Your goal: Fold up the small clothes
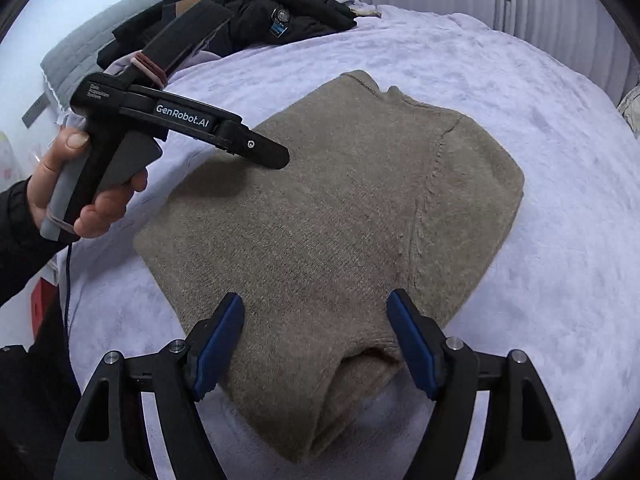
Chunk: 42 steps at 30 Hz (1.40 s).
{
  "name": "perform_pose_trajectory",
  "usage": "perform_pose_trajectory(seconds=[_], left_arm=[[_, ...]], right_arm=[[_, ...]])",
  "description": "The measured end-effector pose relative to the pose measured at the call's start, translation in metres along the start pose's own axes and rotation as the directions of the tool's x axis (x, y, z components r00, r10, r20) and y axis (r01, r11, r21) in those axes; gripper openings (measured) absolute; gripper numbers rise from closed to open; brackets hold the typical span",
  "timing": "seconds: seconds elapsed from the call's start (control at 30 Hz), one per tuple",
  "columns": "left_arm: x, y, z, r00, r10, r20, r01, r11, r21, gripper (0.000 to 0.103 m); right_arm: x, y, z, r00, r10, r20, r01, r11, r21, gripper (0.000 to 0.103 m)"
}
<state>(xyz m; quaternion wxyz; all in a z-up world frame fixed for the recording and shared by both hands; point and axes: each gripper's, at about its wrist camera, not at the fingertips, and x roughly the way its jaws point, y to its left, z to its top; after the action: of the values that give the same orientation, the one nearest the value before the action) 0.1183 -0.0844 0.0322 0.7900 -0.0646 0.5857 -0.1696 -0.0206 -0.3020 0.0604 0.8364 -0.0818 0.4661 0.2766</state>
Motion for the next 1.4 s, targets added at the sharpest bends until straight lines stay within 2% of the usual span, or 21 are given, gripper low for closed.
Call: perform_pose_trajectory(seconds=[0.1,0.2,0.27,0.33,0.37,0.43,0.47,0.57,0.73,0.9,1.1,1.2,1.27,1.4], left_arm=[[-0.025,-0.006,0.0,0.997,0.042,0.068,-0.043,0.999,0.022,0.103],[-0.038,-0.021,0.011,0.986,0.116,0.117,-0.124,0.991,0.059,0.103],[-0.027,-0.027,0.027,0.98,0.173,0.095,-0.178,0.983,0.051,0.103],[-0.006,-0.027,0.035,0.965,0.26,0.031,-0.261,0.964,0.045,0.103],[0.003,-0.025,0.034,0.965,0.263,0.005,-0.263,0.964,0.043,0.103],[0.003,-0.02,0.029,0.971,0.239,0.008,-0.239,0.971,0.026,0.103],[0.0,-0.017,0.026,0.974,0.225,0.004,-0.225,0.974,0.019,0.103],[-0.022,-0.012,0.004,0.977,0.208,0.048,-0.209,0.977,0.029,0.103],[-0.041,-0.016,-0.045,0.974,0.203,0.105,-0.21,0.975,0.067,0.103],[-0.036,-0.021,-0.074,0.969,0.213,0.127,-0.225,0.971,0.085,0.103],[-0.032,-0.017,-0.094,0.975,0.196,0.109,-0.206,0.975,0.087,0.103],[-0.04,-0.017,-0.099,0.973,0.197,0.121,-0.209,0.973,0.096,0.103],[-0.048,-0.02,-0.099,0.97,0.196,0.144,-0.212,0.972,0.103,0.103],[-0.056,-0.032,-0.095,0.953,0.219,0.209,-0.251,0.958,0.137,0.103]], right_arm=[[-0.015,0.006,0.007,1.0,-0.015,-0.012,0.015,1.0,0.016,0.078],[-0.037,0.001,0.026,0.997,-0.058,0.06,0.057,0.998,0.022,0.08],[-0.036,-0.01,0.045,0.991,-0.106,0.081,0.101,0.992,0.072,0.081],[-0.017,-0.022,0.064,0.991,-0.133,0.031,0.128,0.984,0.122,0.082],[0.001,-0.028,0.071,0.986,-0.163,-0.025,0.165,0.974,0.154,0.081],[0.029,-0.032,0.076,0.964,-0.23,-0.131,0.252,0.95,0.187,0.081],[0.036,-0.028,0.075,0.956,-0.252,-0.15,0.277,0.943,0.184,0.082],[0.025,-0.011,0.067,0.946,-0.306,-0.109,0.32,0.937,0.143,0.082],[0.0,0.001,0.032,0.946,-0.312,-0.084,0.322,0.929,0.181,0.082],[0.005,0.015,-0.005,0.944,-0.316,-0.096,0.329,0.923,0.2,0.082],[-0.009,0.011,-0.039,0.965,-0.257,-0.048,0.256,0.896,0.362,0.082],[-0.017,0.011,-0.044,0.97,-0.235,-0.06,0.24,0.899,0.367,0.082],[-0.029,0.013,-0.041,0.963,-0.26,-0.071,0.267,0.891,0.367,0.082],[-0.05,0.024,-0.016,0.938,-0.345,0.026,0.317,0.886,0.339,0.083]])
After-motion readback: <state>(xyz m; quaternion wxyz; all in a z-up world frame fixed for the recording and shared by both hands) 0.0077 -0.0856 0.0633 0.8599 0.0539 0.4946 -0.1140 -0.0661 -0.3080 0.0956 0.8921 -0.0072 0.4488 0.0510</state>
